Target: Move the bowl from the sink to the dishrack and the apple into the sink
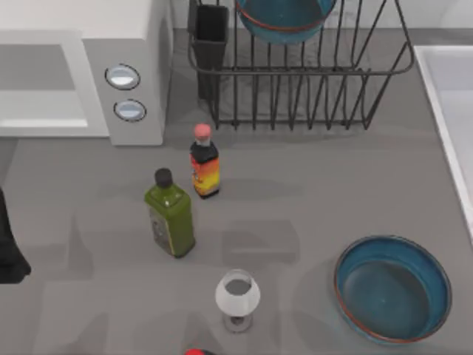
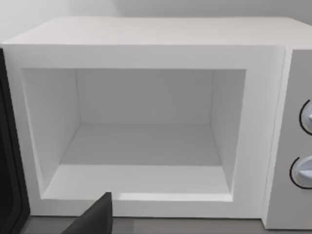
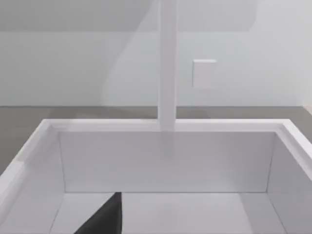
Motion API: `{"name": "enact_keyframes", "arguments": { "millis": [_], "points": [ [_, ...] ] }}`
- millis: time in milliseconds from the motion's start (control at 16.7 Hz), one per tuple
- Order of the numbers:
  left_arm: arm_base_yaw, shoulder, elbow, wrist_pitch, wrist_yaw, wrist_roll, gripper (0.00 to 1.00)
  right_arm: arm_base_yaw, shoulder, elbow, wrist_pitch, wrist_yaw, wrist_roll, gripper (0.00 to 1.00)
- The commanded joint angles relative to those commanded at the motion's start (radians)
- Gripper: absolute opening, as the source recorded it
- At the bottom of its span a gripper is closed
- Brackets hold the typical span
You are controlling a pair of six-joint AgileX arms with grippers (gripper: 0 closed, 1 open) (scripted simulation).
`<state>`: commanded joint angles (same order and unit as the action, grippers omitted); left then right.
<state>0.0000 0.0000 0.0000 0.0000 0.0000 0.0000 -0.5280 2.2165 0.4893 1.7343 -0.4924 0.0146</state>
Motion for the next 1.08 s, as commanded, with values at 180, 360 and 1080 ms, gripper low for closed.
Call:
{"name": "enact_keyframes", "arguments": {
  "millis": [180, 360, 1080],
  "points": [
    [0.0, 0.0, 0.0, 0.0, 0.0, 0.0, 1.0, 0.0, 0.0, 0.0, 0.0, 0.0, 0.0, 1.0],
    [0.0, 0.0, 0.0, 0.0, 0.0, 0.0, 1.0, 0.002, -0.009, -0.001, -0.007, 0.002, 0.0, 1.0],
    [0.0, 0.0, 0.0, 0.0, 0.0, 0.0, 1.0, 0.147, -0.68, -0.143, -0.525, 0.16, -0.007, 1.0]
  ]
}}
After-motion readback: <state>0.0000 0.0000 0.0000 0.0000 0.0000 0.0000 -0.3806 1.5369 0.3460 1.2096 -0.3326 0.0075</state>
